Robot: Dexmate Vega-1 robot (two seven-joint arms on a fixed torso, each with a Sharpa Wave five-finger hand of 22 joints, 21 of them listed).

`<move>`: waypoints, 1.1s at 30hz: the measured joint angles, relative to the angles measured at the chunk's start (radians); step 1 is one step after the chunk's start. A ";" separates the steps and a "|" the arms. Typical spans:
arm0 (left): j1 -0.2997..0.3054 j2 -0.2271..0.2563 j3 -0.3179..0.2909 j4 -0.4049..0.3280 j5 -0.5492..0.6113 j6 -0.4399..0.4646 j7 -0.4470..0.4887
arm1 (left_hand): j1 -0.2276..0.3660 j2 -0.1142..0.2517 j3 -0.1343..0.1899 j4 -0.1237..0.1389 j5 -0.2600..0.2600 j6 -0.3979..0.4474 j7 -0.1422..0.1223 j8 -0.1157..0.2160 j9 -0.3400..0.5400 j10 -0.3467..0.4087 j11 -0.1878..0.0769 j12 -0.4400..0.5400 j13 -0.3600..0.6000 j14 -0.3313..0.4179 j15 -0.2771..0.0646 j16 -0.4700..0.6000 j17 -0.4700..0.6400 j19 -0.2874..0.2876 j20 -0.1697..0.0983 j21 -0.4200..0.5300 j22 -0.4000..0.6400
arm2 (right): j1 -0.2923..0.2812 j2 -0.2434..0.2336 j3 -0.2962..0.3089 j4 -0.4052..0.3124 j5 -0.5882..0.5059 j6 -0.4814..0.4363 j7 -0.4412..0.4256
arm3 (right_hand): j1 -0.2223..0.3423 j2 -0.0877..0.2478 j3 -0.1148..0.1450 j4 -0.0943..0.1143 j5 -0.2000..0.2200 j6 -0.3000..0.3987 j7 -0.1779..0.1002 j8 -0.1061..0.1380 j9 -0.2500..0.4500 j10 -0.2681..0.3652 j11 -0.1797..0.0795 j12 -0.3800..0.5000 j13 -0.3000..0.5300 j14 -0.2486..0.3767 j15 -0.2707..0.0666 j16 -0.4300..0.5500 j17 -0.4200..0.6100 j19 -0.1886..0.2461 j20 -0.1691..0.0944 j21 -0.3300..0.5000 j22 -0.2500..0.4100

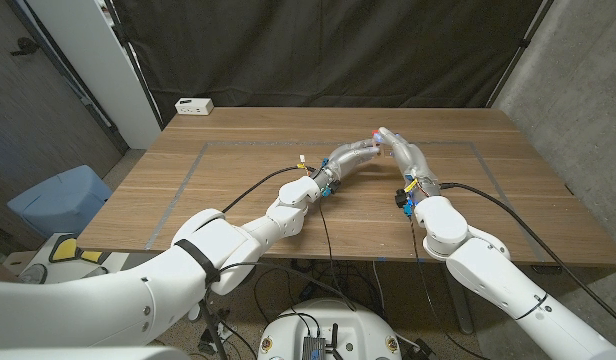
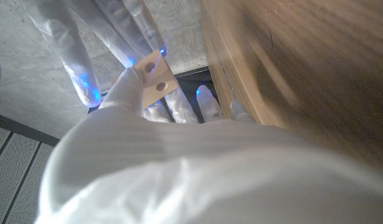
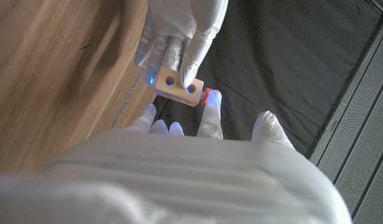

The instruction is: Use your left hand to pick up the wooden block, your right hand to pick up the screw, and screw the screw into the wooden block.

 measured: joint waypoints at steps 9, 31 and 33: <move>0.000 -0.001 0.000 0.001 0.000 0.001 0.001 | 0.000 0.000 0.000 0.000 0.000 0.000 0.000 0.000 0.000 0.000 0.000 0.000 0.000 0.000 0.000 0.000 0.002 0.000 0.000 0.000 0.000 | -0.017 -0.006 0.022 -0.013 0.000 0.000 -0.010 | 0.000 0.000 0.000 0.000 0.000 0.005 0.006 0.000 0.000 0.007 0.004 0.000 0.000 0.000 0.000 0.000 0.000 0.005 0.005 0.000 0.000; -0.002 0.000 0.007 -0.010 0.005 -0.002 -0.007 | 0.002 -0.002 0.000 0.000 0.000 0.000 0.000 0.000 -0.001 0.000 0.000 0.000 0.000 0.000 0.000 0.000 0.000 0.000 0.000 0.000 0.000 | -0.006 -0.008 0.050 0.014 0.021 0.012 0.006 | 0.000 0.000 -0.004 -0.004 0.000 -0.029 0.000 -0.005 0.000 -0.001 0.004 0.000 0.000 0.000 0.000 0.000 0.000 0.000 0.011 0.000 0.000; -0.002 0.001 0.007 -0.012 0.005 -0.003 -0.007 | 0.002 -0.002 0.000 0.000 0.000 0.000 0.000 0.000 -0.001 0.000 0.000 0.000 0.000 0.000 0.000 0.000 0.001 0.000 0.000 0.000 0.000 | -0.001 -0.007 0.051 0.022 0.022 0.013 0.008 | 0.000 0.000 -0.004 -0.004 0.000 -0.033 0.004 -0.005 0.000 -0.001 0.004 0.000 0.000 0.000 0.000 0.000 0.000 0.000 0.011 0.000 0.000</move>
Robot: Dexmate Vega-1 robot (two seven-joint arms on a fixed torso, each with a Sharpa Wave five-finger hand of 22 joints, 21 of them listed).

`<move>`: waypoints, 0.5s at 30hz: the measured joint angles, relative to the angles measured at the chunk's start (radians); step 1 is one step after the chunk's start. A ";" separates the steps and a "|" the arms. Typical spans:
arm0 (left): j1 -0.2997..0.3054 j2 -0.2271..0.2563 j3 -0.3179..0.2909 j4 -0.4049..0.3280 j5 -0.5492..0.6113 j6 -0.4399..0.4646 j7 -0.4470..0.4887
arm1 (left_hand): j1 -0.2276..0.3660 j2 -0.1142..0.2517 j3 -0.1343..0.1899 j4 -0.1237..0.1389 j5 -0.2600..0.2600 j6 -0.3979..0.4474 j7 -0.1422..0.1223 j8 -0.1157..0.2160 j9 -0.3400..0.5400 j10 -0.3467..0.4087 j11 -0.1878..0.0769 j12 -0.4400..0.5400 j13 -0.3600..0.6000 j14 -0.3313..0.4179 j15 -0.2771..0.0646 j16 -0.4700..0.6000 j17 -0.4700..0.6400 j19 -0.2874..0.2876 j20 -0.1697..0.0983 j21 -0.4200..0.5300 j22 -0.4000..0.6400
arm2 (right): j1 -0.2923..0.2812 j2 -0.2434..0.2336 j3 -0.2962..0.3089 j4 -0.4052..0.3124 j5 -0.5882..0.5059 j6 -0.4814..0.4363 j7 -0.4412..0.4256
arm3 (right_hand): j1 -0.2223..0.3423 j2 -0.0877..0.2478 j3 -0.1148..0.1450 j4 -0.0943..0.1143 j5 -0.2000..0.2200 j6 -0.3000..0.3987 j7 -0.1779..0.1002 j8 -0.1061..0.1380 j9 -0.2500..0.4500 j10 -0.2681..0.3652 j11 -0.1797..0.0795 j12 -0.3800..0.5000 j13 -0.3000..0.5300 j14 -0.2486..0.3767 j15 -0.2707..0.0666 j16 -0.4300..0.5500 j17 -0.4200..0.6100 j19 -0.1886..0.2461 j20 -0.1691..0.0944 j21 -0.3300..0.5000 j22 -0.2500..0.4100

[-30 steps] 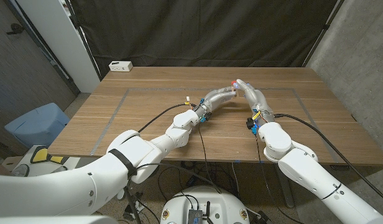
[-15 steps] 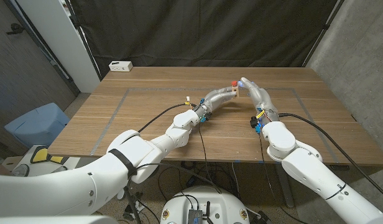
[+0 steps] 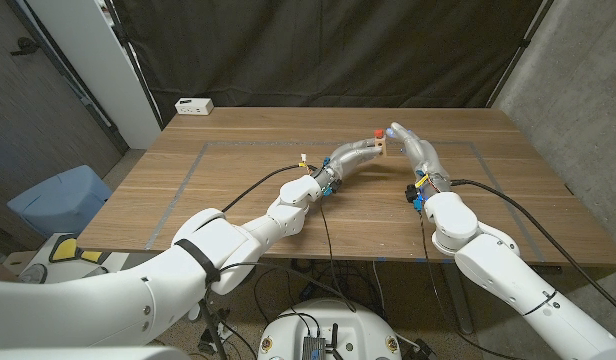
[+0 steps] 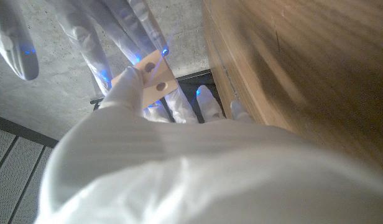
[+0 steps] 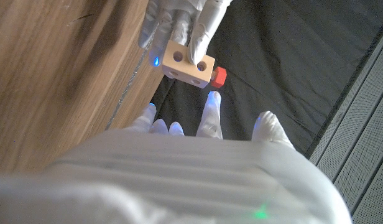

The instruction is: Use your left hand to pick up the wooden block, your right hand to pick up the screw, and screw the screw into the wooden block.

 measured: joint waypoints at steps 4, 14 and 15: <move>0.003 0.002 0.001 -0.004 0.000 -0.002 -0.001 | -0.001 0.001 0.000 0.000 0.000 0.000 0.000 0.000 0.000 0.000 0.000 0.000 0.000 0.000 0.000 0.000 0.002 0.000 0.000 0.000 0.000 | 0.010 0.000 0.000 0.013 0.002 0.002 0.006 | 0.000 0.000 0.000 0.000 0.000 -0.002 0.002 0.000 0.000 0.000 0.000 0.000 0.000 0.000 0.000 0.000 0.000 0.000 0.000 0.000 0.000; 0.014 0.009 0.004 -0.023 0.001 -0.007 -0.001 | -0.003 0.003 0.000 0.000 -0.003 0.000 0.000 0.000 0.000 0.000 0.000 0.000 0.000 0.000 0.000 0.000 0.001 0.000 0.000 0.000 0.000 | 0.029 -0.002 0.000 0.032 0.008 0.006 0.020 | 0.000 0.000 0.000 0.000 0.000 -0.007 -0.004 0.000 0.000 0.000 0.000 0.000 0.000 0.000 0.000 0.000 0.000 0.000 0.000 0.000 0.000; 0.015 0.009 0.004 -0.023 0.001 -0.007 -0.001 | -0.003 0.003 0.000 0.000 -0.003 0.000 0.000 0.000 0.000 0.000 0.000 0.000 0.000 0.000 0.000 0.000 0.001 0.000 0.000 0.000 0.000 | 0.030 -0.002 -0.001 0.034 0.009 0.006 0.022 | 0.000 0.000 0.000 0.000 0.000 -0.007 -0.004 0.000 0.000 0.000 0.000 0.000 0.000 0.000 0.000 0.000 0.000 0.000 0.000 0.000 0.000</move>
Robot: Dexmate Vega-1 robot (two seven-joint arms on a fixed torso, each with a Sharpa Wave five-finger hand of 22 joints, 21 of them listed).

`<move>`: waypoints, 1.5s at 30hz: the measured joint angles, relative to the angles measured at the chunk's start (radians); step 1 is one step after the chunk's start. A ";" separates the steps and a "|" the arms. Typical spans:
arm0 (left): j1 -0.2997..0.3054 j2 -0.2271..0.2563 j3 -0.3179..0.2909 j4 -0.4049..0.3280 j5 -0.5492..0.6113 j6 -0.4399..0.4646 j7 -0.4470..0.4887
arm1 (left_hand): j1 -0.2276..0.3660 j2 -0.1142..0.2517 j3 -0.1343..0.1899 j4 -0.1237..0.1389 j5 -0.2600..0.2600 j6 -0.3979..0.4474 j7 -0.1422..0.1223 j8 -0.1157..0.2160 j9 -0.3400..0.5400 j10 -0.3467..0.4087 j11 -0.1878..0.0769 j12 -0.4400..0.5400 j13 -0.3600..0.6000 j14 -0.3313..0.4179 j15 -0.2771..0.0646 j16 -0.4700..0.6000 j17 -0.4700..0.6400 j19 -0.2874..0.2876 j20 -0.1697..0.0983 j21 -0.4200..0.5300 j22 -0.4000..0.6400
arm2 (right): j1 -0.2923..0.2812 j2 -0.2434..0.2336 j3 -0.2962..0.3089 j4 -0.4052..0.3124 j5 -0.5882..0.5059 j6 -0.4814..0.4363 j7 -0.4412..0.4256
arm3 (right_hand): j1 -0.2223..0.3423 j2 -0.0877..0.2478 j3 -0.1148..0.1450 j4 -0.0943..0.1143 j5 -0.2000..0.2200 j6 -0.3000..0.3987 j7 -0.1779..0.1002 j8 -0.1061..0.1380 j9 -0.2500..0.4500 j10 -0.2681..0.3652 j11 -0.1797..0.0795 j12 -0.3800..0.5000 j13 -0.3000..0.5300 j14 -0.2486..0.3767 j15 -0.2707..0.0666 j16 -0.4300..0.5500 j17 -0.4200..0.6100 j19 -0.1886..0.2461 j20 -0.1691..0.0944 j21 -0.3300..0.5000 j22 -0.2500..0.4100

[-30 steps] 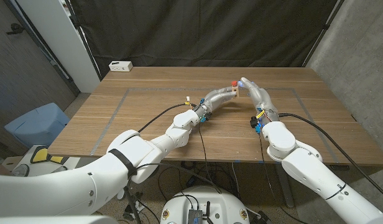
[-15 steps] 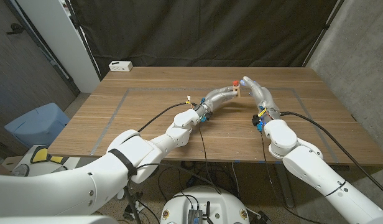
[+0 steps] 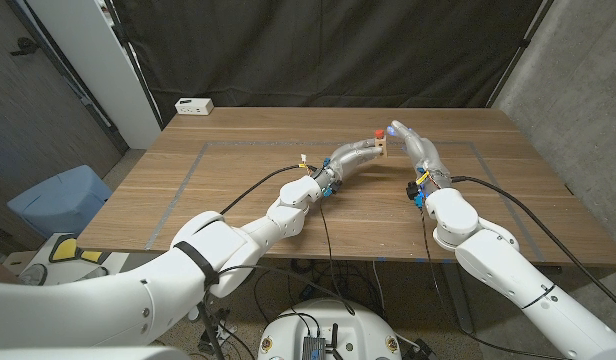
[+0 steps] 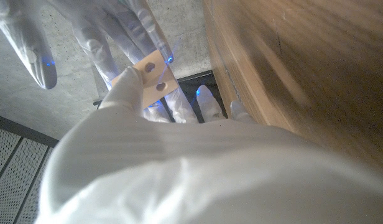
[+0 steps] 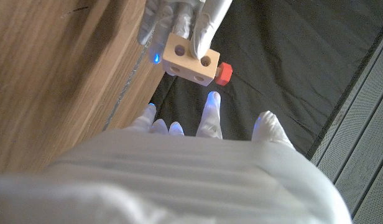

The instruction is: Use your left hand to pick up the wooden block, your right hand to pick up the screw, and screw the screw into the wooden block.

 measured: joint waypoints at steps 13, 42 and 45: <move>0.015 0.012 0.006 -0.032 0.001 0.000 0.002 | 0.000 0.000 0.000 0.000 0.000 0.000 0.000 0.000 0.000 0.000 0.000 0.000 0.000 0.000 0.000 0.000 0.000 0.000 0.000 0.000 0.000 | 0.008 0.000 -0.006 0.014 0.007 0.008 0.010 | 0.000 0.000 0.000 0.000 0.000 0.000 0.000 0.000 0.000 0.000 0.000 0.000 0.000 0.000 0.000 0.000 0.000 0.000 0.000 0.000 0.000; 0.069 0.061 0.025 -0.164 0.003 0.034 0.023 | 0.000 0.000 0.000 0.000 0.005 0.000 0.000 0.000 0.000 0.000 0.000 0.000 0.000 0.000 0.000 0.000 0.000 0.000 0.000 0.000 0.000 | -0.006 -0.012 -0.019 -0.011 0.005 0.004 0.011 | 0.000 0.000 0.000 0.000 0.000 0.000 0.000 0.000 0.000 0.000 0.000 0.000 0.000 0.000 0.000 0.000 0.000 0.000 0.000 0.000 0.000; 0.074 0.065 0.027 -0.174 0.003 0.034 0.023 | 0.000 -0.001 0.000 0.000 0.005 0.000 0.000 0.000 0.000 0.000 0.000 0.000 0.000 0.000 0.000 0.000 0.000 0.000 0.000 0.000 0.000 | -0.006 -0.012 -0.019 -0.011 0.002 0.002 0.010 | 0.000 0.000 0.000 0.000 0.000 0.000 0.000 0.000 0.000 0.000 0.000 0.000 0.000 0.000 0.000 0.000 0.000 0.000 0.000 0.000 0.000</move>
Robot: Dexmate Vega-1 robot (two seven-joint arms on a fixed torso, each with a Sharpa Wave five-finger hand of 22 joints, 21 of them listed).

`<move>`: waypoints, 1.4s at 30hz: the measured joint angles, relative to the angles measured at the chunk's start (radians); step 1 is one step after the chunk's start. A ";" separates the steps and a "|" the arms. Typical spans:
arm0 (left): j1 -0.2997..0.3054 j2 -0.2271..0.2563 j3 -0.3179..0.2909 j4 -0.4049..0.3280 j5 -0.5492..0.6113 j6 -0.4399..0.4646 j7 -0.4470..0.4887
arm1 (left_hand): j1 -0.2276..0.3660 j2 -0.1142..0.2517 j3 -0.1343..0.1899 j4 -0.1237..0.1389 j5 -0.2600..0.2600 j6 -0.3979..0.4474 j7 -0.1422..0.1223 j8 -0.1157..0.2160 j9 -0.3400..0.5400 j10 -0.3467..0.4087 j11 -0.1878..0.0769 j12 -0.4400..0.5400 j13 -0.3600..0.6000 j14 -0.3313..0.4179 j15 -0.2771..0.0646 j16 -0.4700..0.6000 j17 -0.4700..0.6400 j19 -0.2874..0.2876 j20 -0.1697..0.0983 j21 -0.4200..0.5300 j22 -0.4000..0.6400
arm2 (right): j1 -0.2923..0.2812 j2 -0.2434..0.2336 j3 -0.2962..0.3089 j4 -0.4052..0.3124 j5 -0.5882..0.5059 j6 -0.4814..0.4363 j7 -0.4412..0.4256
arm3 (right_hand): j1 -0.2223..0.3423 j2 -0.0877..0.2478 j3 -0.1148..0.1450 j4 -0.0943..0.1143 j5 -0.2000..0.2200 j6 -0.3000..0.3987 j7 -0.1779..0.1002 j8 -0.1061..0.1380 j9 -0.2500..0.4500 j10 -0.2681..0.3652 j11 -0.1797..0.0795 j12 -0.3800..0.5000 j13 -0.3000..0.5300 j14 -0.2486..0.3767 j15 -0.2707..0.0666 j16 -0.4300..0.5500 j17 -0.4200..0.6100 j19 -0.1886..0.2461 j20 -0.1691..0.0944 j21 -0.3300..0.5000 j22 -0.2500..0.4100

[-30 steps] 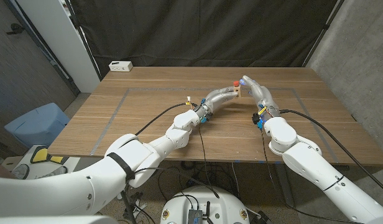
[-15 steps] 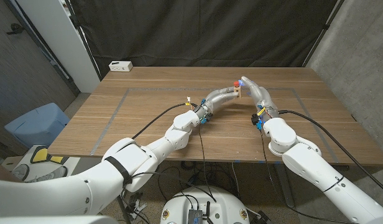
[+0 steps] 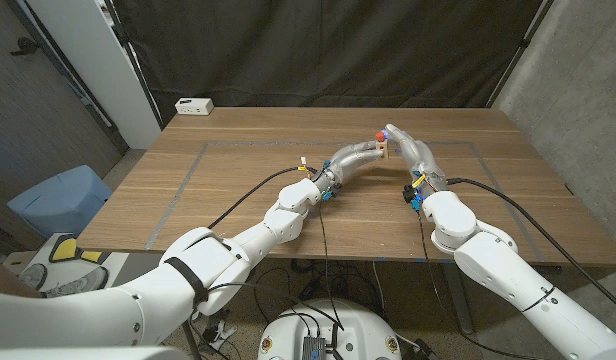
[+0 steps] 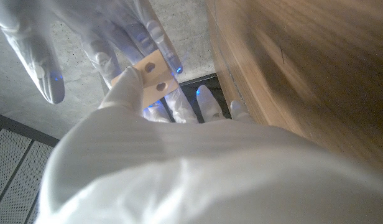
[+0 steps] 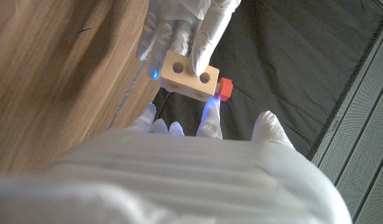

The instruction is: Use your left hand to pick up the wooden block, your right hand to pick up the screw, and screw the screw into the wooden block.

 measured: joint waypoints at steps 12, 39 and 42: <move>0.011 0.009 0.004 -0.024 -0.002 0.015 0.014 | 0.000 0.000 0.000 0.000 0.000 0.000 0.000 0.000 0.000 0.000 0.000 0.000 0.000 0.000 0.000 0.000 -0.001 0.000 0.000 0.000 0.000 | -0.015 -0.007 -0.001 -0.024 -0.006 -0.006 -0.005 | 0.000 0.000 0.000 0.000 0.000 0.000 0.000 0.000 0.000 0.000 0.000 0.000 0.000 0.000 0.000 0.000 0.000 0.000 0.000 0.000 0.000; -0.023 -0.026 0.000 0.067 -0.012 -0.009 -0.007 | 0.000 0.000 0.000 0.000 -0.001 0.000 0.000 0.000 0.001 0.000 0.000 0.000 0.000 0.000 0.000 0.000 -0.001 0.000 0.000 0.000 0.000 | -0.041 -0.016 0.014 -0.053 -0.011 -0.023 -0.021 | 0.000 0.000 0.004 -0.004 0.000 0.000 0.000 0.000 0.000 0.000 0.000 0.000 0.000 0.000 0.000 0.000 0.000 0.000 0.000 0.000 0.000; -0.029 -0.032 -0.002 0.082 -0.013 -0.013 -0.011 | -0.001 0.001 0.000 0.000 -0.001 0.000 0.000 0.000 0.001 0.000 0.000 0.000 0.000 0.000 0.000 0.000 0.000 0.000 0.000 0.000 0.000 | -0.043 -0.018 0.015 -0.057 -0.012 -0.026 -0.021 | 0.000 0.000 0.004 -0.004 0.000 0.004 -0.004 0.004 -0.001 0.000 0.000 0.000 0.000 0.000 0.000 0.000 0.000 0.000 0.000 0.000 0.000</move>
